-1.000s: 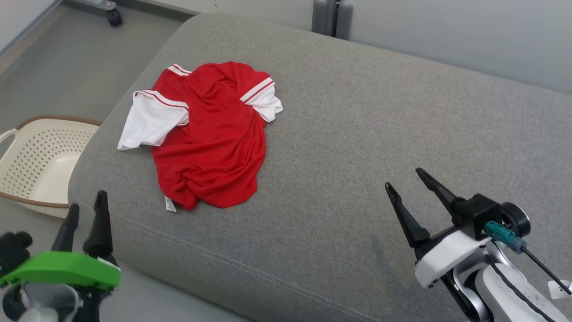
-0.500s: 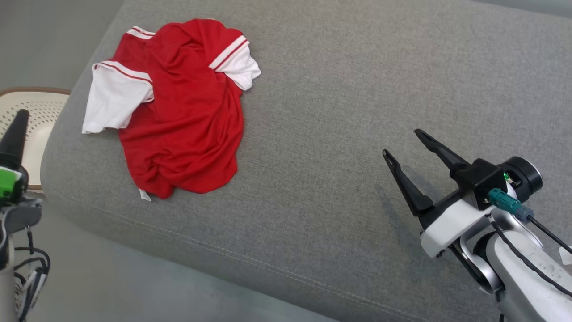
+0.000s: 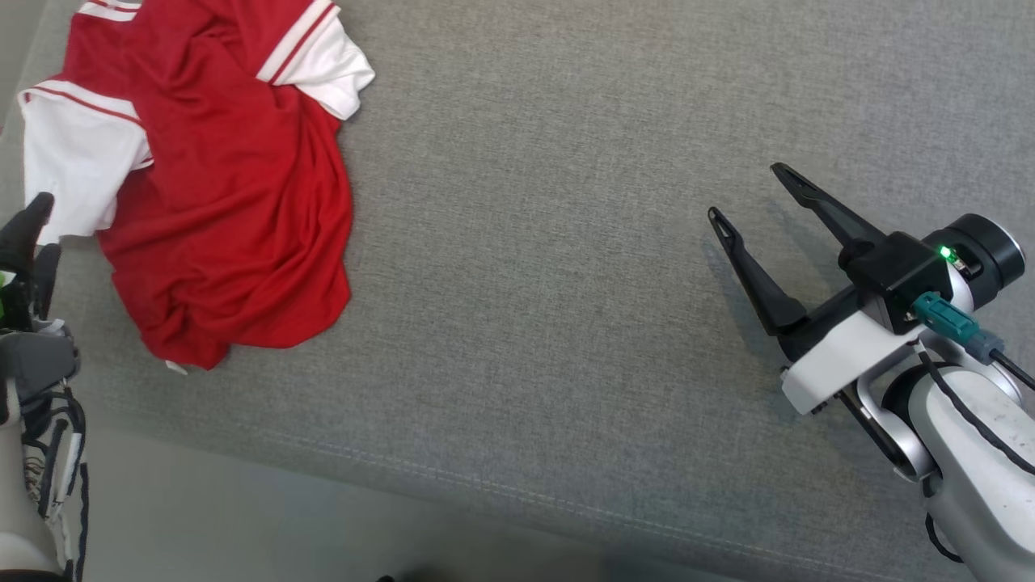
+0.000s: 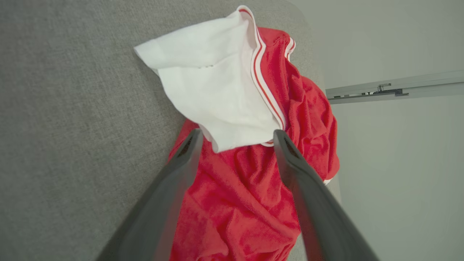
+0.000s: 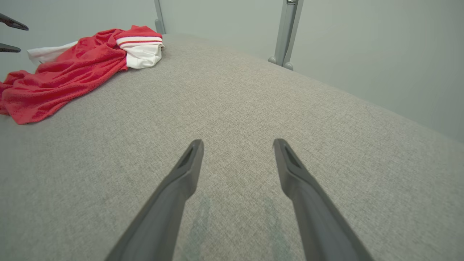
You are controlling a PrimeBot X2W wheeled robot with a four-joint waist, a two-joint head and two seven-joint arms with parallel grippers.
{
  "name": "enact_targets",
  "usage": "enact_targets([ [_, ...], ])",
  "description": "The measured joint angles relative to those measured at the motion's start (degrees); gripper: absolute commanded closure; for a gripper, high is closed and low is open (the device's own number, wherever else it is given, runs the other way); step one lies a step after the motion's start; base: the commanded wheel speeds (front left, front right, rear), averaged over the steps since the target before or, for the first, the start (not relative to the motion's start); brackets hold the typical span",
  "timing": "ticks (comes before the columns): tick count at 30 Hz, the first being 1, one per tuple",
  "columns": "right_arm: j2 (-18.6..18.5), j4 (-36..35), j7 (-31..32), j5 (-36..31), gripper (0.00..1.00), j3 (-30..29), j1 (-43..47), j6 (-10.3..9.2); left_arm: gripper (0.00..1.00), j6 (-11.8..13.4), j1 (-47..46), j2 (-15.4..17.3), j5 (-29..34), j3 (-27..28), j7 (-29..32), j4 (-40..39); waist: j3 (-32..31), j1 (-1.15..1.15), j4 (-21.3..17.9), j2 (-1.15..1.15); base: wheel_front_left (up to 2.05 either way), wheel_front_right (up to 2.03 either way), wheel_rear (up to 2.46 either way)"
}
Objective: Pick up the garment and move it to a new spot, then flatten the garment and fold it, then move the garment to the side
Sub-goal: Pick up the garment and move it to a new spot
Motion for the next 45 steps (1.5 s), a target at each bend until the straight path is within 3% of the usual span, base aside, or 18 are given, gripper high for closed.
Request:
enact_targets([
  [3, -0.04, -0.01, 0.0, 0.0, 0.0, -0.34, -0.02, -0.01, 0.0, 0.0, -1.41, -1.6, -0.2, -0.02, 0.24, 3.88, 1.2, 0.0, -1.22, 0.0, 0.0, 0.0, 0.0],
  [8, -0.29, -0.22, 0.04, 0.0, 0.0, -0.97, -0.21, -0.04, 0.0, 0.0, -2.64, -1.57, -0.16, 0.52, 0.18, 9.14, 2.45, 0.0, -2.47, 0.0, 0.0, 0.0, 0.0],
  [27, -1.82, -2.25, 2.03, 0.01, 0.0, -1.68, -0.04, -0.58, 0.0, 0.0, -10.71, -3.44, -2.79, 5.38, -4.57, 20.0, 3.06, 0.0, -2.53, 0.0, 0.0, 0.0, 0.0],
  [28, -1.83, -2.26, 2.03, 0.01, 0.0, -1.68, -0.01, -0.59, 0.16, 0.0, -11.09, -3.44, -2.82, 5.72, -4.82, 19.97, 3.04, 0.0, -2.55, 0.0, 0.0, 0.0, 0.0],
  [29, -1.83, -2.3, 2.03, 0.02, 0.0, -1.68, 0.03, -0.62, 1.0, 0.0, -11.63, -3.45, -3.12, 6.11, -4.9, 19.95, 3.01, 0.0, -2.56, 0.0, 0.0, 0.0, 0.0],
  [40, -0.55, -2.23, 1.79, 0.19, 0.0, -1.11, 0.42, -0.64, 1.0, -5.59, -15.82, -2.92, -3.65, 6.76, -7.2, 18.63, 1.21, 0.0, -2.92, 0.0, 0.0, 0.0, 0.0],
  [45, 0.22, -1.86, 0.69, 0.76, 0.0, -1.07, 0.43, -1.16, 1.0, -10.18, -17.89, -1.91, -2.68, 5.26, -7.83, 14.78, 0.31, 0.0, -3.51, 0.0, 0.0, 0.0, 0.0],
])
